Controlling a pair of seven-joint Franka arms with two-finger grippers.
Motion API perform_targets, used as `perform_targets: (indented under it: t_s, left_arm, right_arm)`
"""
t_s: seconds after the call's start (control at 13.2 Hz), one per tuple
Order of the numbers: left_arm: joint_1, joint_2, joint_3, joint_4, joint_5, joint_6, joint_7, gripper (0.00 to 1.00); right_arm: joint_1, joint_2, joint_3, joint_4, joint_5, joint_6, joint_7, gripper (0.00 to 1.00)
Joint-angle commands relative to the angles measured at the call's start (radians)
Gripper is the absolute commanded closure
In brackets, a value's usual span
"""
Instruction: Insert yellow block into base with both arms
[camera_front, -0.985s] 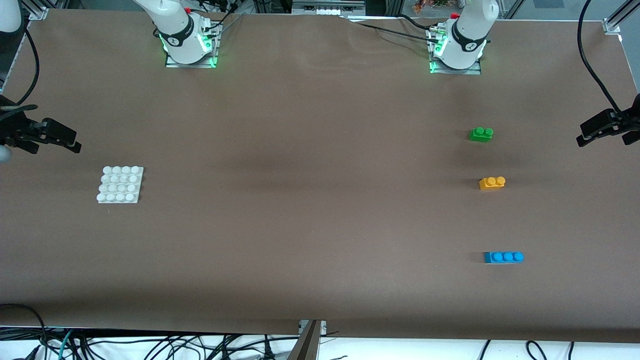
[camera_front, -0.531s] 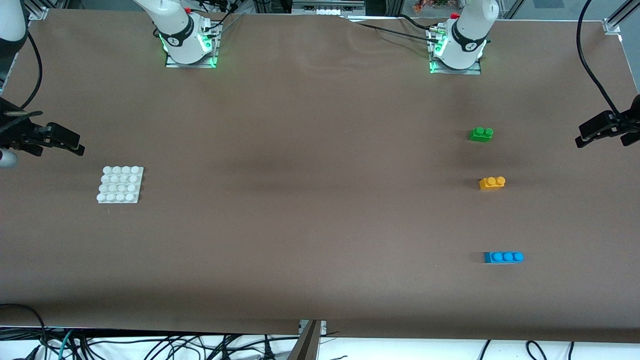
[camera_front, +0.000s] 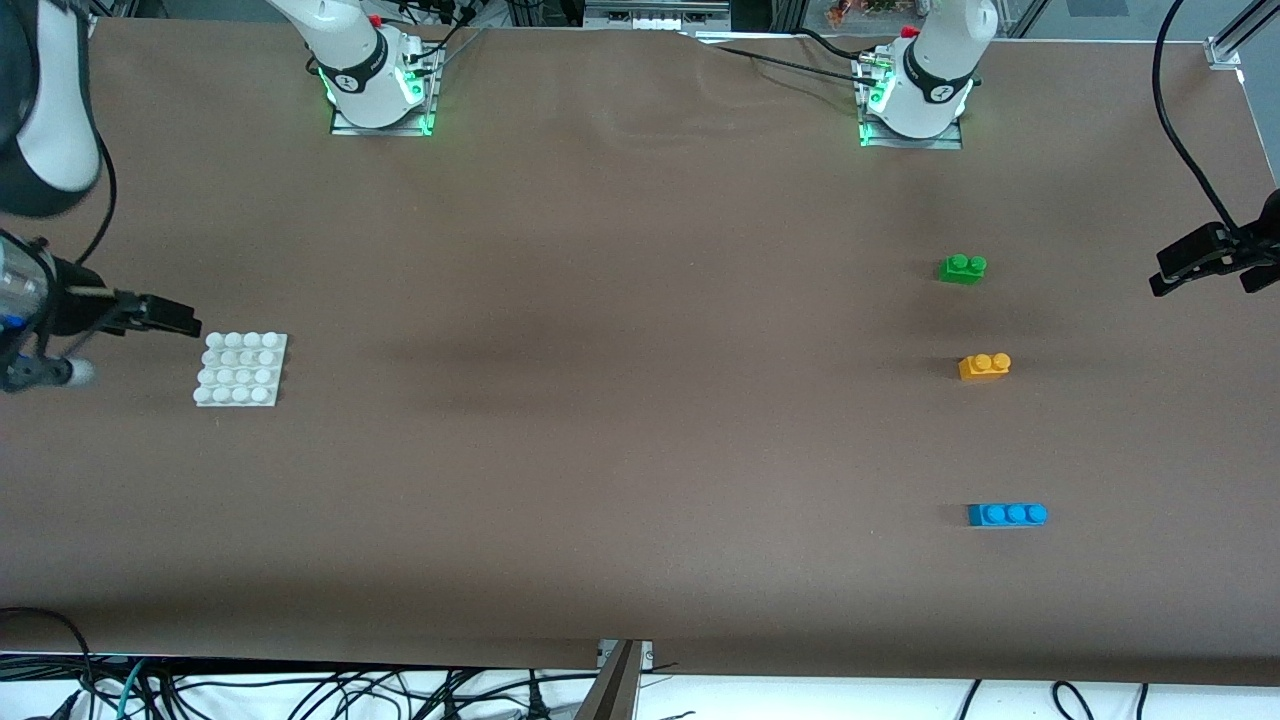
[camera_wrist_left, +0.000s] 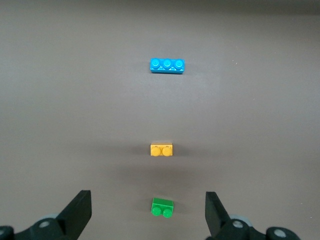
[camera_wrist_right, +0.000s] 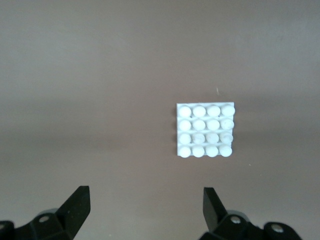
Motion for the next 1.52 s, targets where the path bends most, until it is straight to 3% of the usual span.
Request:
perform_targets:
  t_s: [0.0,0.68,1.44]
  left_arm:
    - [0.007,-0.004,-0.001,0.001,-0.033,0.006,0.023,0.00]
    - [0.007,-0.002,-0.001,0.001,-0.033,0.006,0.025,0.00]
    - [0.009,-0.002,0.000,0.001,-0.031,0.004,0.025,0.00]
  right_arm:
    - [-0.023,0.076,-0.015,-0.002,-0.020,0.039,-0.019,0.00]
    - [-0.023,0.148,-0.075,-0.224,-0.056,0.278,-0.020,0.00]
    - [-0.026,0.272,-0.111,-0.240,-0.055,0.410,-0.021,0.00]
